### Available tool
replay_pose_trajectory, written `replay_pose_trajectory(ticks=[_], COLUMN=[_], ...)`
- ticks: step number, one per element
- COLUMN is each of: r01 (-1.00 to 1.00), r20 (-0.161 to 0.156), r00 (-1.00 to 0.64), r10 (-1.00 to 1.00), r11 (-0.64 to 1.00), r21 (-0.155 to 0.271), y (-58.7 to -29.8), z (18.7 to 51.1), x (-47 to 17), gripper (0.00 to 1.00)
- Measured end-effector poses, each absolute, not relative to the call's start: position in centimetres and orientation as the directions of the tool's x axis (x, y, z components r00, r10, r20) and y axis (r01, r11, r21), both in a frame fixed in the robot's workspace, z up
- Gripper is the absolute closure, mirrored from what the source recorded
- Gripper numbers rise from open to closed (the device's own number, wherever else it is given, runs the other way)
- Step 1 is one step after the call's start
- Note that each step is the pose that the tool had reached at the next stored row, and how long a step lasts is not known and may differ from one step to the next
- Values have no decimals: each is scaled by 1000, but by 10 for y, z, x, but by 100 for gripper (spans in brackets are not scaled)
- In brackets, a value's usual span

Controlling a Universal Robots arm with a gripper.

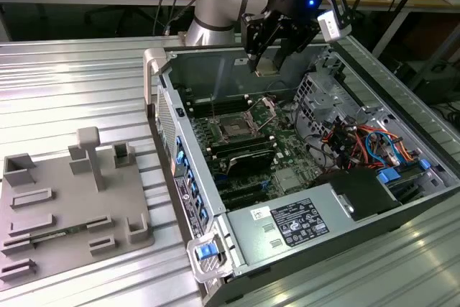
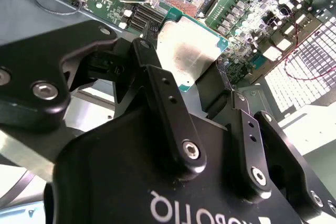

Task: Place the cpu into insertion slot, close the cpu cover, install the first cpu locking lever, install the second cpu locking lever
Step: 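Place the cpu into insertion slot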

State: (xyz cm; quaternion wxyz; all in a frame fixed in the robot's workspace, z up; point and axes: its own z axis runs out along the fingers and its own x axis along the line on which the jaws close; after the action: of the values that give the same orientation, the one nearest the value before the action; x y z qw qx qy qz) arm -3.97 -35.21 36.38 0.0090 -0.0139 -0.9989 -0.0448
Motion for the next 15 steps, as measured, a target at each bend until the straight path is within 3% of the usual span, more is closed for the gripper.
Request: replay_pose_trajectory(ticks=[15], r01=[212], r20=[19], r00=[-977], r10=[211], r11=[973], r21=[89], y=[-352], z=[362], x=[-43], gripper=[45])
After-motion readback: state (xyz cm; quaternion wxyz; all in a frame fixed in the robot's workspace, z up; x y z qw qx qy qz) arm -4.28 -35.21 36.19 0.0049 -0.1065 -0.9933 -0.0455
